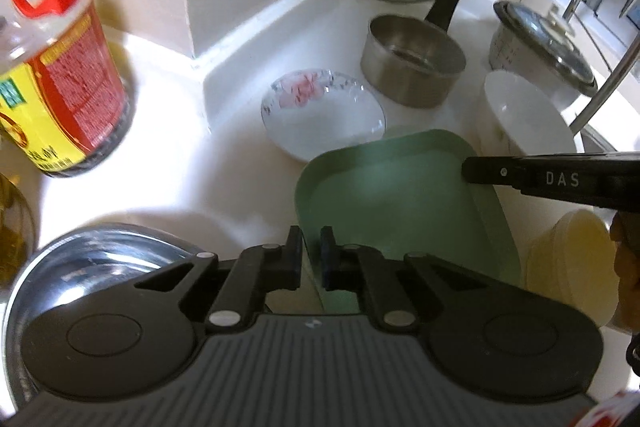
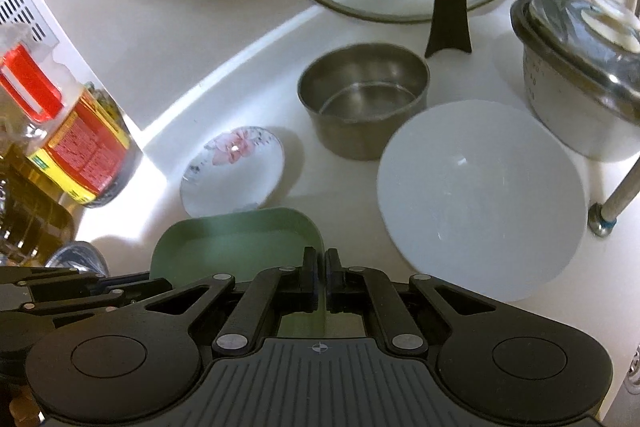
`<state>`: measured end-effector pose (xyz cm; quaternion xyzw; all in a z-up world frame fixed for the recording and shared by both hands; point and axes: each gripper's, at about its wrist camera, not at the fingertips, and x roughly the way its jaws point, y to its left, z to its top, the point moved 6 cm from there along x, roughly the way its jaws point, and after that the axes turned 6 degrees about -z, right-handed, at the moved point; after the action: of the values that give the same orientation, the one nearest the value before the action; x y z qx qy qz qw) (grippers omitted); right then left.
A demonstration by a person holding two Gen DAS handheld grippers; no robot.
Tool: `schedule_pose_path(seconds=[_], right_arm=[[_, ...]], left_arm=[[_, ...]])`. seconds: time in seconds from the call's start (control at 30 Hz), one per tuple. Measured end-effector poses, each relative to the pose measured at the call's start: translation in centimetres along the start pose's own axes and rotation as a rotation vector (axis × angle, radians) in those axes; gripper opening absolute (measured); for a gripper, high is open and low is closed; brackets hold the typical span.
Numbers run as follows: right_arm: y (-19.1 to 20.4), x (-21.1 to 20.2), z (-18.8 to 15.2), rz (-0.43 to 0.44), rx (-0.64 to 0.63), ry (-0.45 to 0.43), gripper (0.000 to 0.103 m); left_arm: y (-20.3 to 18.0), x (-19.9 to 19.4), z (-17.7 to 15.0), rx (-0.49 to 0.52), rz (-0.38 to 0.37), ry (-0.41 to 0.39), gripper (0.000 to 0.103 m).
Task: Organize plates and bowls
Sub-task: 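Carry the green plate with the right gripper into the steel tray and release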
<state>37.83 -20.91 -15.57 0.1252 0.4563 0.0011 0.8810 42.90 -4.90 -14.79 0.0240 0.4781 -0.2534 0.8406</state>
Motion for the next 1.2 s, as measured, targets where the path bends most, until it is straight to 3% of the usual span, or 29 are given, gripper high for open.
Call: schedule_pose_path(seconds=[0.27, 0.6, 0.73, 0.9, 1.2], right_arm=[[2.6, -2.3, 1.4, 0.047, -0.050, -0.047, 0.004], [11.0, -3.0, 1.0, 0.210, -0.188, -0.049, 0.004], [15.2, -2.0, -0.8, 0.274, -0.266, -0.009, 0.003], [18.6, 0.4, -3.5, 0.299, -0.338, 0.069, 0.004], [19.3, 3.7, -6.2, 0.257, -0.388, 0.164, 0.004]], left_arm=[[0.8, -3.8, 0.9, -0.024, 0.053, -0.088, 0.007], [6.0, -10.6, -1.7, -0.157, 0.226, -0.173, 0.007], [8.8, -12.4, -4.3, -0.242, 0.297, -0.166, 0.007], [11.4, -12.7, -7.4, -0.324, 0.330, -0.125, 0.007], [13.2, -10.2, -10.4, -0.386, 0.312, -0.056, 0.007]])
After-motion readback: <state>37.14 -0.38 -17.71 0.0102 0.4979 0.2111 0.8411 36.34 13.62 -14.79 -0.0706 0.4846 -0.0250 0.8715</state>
